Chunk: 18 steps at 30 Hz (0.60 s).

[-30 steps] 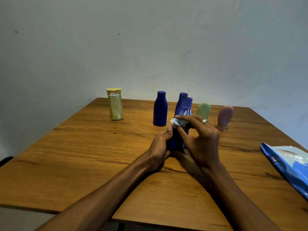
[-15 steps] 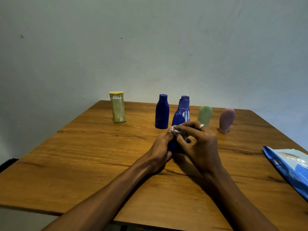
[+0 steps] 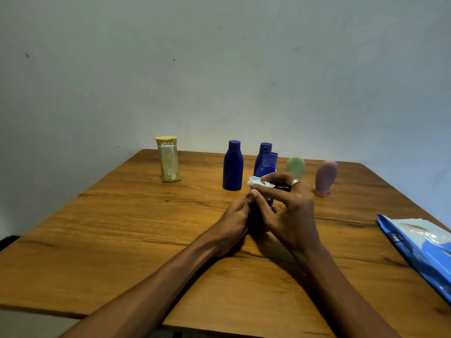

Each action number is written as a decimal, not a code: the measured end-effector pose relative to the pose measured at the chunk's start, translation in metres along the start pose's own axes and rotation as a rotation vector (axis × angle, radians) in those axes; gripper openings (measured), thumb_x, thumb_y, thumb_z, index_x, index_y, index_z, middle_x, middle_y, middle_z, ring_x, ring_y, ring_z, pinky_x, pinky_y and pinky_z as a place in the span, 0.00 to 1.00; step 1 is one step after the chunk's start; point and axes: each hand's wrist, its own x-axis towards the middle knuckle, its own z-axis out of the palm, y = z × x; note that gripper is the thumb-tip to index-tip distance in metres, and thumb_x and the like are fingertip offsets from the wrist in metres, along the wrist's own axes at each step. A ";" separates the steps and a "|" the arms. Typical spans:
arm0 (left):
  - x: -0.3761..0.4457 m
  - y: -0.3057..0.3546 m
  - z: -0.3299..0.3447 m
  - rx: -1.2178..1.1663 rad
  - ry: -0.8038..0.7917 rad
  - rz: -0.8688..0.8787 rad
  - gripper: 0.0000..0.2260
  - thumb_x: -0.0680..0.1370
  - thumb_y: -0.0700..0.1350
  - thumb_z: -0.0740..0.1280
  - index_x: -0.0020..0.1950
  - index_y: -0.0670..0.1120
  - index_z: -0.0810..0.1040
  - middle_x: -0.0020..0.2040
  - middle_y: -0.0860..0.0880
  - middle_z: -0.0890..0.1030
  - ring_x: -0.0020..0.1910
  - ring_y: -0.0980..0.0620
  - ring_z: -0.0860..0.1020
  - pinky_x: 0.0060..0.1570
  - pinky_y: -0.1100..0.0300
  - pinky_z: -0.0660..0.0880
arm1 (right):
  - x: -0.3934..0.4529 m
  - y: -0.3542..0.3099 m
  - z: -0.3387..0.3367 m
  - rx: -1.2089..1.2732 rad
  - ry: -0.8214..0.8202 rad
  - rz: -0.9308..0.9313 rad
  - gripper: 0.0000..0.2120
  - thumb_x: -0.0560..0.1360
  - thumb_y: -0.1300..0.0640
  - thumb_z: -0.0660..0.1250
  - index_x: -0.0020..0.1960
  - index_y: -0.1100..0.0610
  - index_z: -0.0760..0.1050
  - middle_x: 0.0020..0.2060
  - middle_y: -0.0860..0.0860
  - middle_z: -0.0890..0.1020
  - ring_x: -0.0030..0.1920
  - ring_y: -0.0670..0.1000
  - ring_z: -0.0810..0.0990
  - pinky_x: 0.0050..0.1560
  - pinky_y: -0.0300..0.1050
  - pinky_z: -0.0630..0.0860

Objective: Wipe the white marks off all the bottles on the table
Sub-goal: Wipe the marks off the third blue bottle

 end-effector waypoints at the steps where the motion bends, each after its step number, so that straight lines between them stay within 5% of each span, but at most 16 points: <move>1: 0.000 0.000 0.001 0.012 -0.003 0.004 0.16 0.85 0.52 0.54 0.66 0.50 0.77 0.61 0.43 0.82 0.64 0.42 0.79 0.67 0.41 0.74 | 0.001 0.000 0.000 -0.010 0.013 -0.004 0.14 0.75 0.59 0.75 0.60 0.55 0.84 0.58 0.54 0.80 0.57 0.46 0.79 0.59 0.31 0.76; 7: 0.000 -0.001 0.003 0.065 -0.036 0.003 0.20 0.83 0.55 0.57 0.68 0.44 0.73 0.55 0.44 0.80 0.53 0.47 0.80 0.53 0.48 0.78 | 0.012 0.001 -0.005 -0.090 0.227 0.011 0.14 0.74 0.64 0.75 0.60 0.61 0.83 0.54 0.58 0.82 0.54 0.48 0.80 0.57 0.28 0.75; 11: 0.003 -0.006 -0.002 0.019 0.001 0.026 0.19 0.86 0.54 0.54 0.69 0.46 0.75 0.63 0.36 0.78 0.62 0.34 0.77 0.66 0.36 0.74 | 0.002 -0.001 -0.001 -0.102 0.002 0.025 0.15 0.76 0.57 0.71 0.63 0.57 0.82 0.56 0.55 0.80 0.55 0.44 0.77 0.54 0.24 0.74; 14: 0.004 -0.006 -0.003 0.007 0.018 0.044 0.19 0.87 0.50 0.50 0.69 0.47 0.75 0.65 0.36 0.78 0.68 0.35 0.75 0.68 0.33 0.72 | -0.005 0.001 -0.003 -0.126 -0.146 0.004 0.15 0.76 0.57 0.71 0.63 0.54 0.83 0.56 0.55 0.79 0.54 0.47 0.79 0.51 0.28 0.74; 18: 0.002 -0.002 -0.002 0.004 0.001 0.033 0.16 0.86 0.50 0.53 0.67 0.48 0.76 0.63 0.39 0.79 0.63 0.38 0.78 0.64 0.39 0.75 | 0.006 0.003 -0.015 -0.220 -0.182 -0.075 0.16 0.76 0.56 0.69 0.63 0.57 0.82 0.57 0.59 0.79 0.52 0.54 0.83 0.49 0.40 0.81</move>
